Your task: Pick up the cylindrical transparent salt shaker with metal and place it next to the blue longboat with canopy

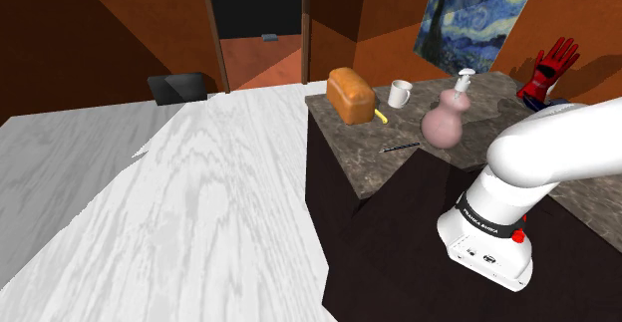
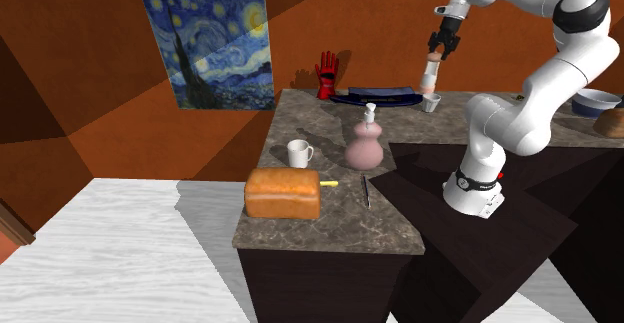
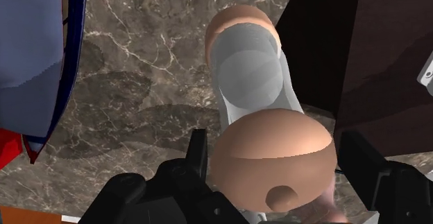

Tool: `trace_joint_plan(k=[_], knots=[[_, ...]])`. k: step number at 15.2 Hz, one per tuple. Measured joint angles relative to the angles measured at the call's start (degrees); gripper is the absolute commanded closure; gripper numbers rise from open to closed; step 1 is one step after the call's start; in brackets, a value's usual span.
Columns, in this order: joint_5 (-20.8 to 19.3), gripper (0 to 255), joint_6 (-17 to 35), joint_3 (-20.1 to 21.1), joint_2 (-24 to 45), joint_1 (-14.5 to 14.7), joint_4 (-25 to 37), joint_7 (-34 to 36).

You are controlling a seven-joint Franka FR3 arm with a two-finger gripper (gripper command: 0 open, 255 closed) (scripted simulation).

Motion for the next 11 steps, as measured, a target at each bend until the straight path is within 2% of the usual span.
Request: trace_joint_plan(k=[11], knots=[[-2.79, 255, 7.0, -2.72, -2.24, -0.97, -7.29, 0.33]])
